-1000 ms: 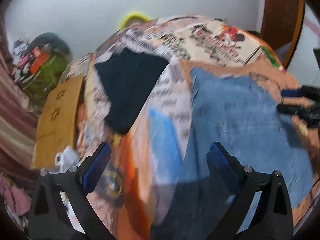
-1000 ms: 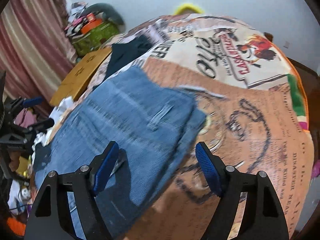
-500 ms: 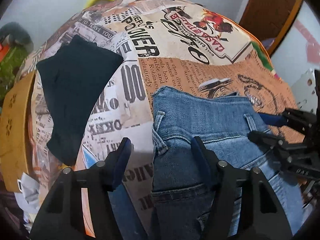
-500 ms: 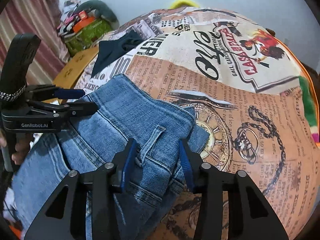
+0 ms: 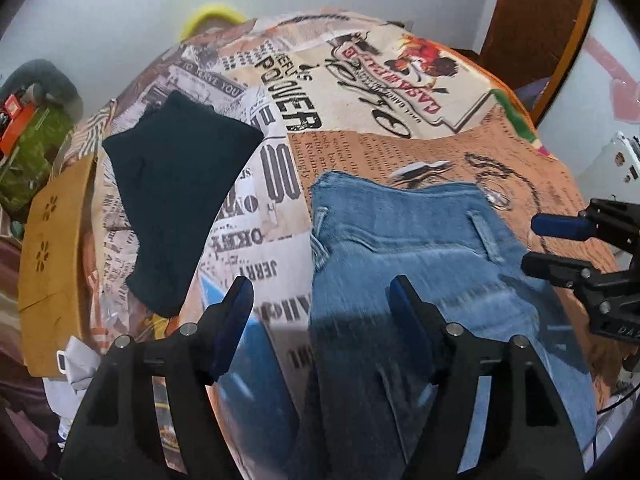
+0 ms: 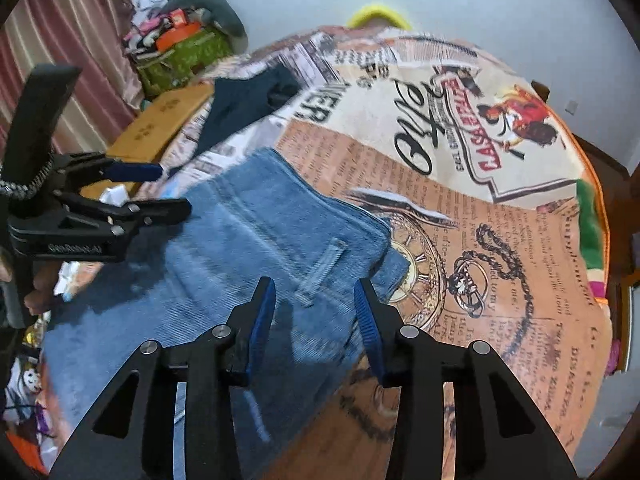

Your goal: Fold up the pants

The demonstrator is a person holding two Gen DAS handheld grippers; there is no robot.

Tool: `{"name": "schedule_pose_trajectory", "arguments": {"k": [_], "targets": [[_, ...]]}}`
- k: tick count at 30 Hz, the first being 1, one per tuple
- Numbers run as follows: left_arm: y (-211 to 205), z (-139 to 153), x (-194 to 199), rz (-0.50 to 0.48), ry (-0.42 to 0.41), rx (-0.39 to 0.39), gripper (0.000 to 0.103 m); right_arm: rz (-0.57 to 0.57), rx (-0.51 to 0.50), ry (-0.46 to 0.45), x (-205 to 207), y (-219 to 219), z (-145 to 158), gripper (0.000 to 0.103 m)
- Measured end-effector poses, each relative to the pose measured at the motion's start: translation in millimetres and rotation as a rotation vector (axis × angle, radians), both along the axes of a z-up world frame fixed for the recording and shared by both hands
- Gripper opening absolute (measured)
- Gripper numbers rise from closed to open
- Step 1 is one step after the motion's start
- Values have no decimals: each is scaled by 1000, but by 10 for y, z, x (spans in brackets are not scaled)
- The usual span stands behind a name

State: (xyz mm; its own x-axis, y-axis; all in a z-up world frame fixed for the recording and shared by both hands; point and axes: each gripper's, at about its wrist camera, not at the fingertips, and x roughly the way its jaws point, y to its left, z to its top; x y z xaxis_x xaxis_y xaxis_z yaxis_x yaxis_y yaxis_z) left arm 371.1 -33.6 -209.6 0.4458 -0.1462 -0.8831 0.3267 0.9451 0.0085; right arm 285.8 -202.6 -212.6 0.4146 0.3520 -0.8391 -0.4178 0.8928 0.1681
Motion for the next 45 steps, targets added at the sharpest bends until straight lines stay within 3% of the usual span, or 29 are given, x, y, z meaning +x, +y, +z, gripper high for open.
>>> {"name": "schedule_pose_trajectory", "arguments": {"k": [4, 9, 12, 17, 22, 29, 37, 45], "targets": [[19, -19, -187, -7, 15, -1, 75, 22, 27, -2, -212, 79, 117, 41], [122, -212, -354, 30, 76, -33, 88, 75, -29, 73, -429, 281, -123, 48], [224, -223, -480, 41, 99, -84, 88, 45, -34, 41, -565, 255, -179, 49], [371, -145, -743, 43, 82, -122, 88, 43, -16, 72, -705, 167, -126, 50], [487, -76, -1043, 33, 16, -38, 93, 50, -38, 71, -933, 107, -109, 50], [613, -96, -1387, 58, -9, -37, 93, 26, 5, 86, -1129, -59, -176, 58], [539, 52, -1336, 83, -41, 2, 93, 21, 2, 48, -1122, -26, -50, 61], [367, 255, -984, 57, -88, 13, 93, -26, 102, 16, -952, -138, 84, 68]]}}
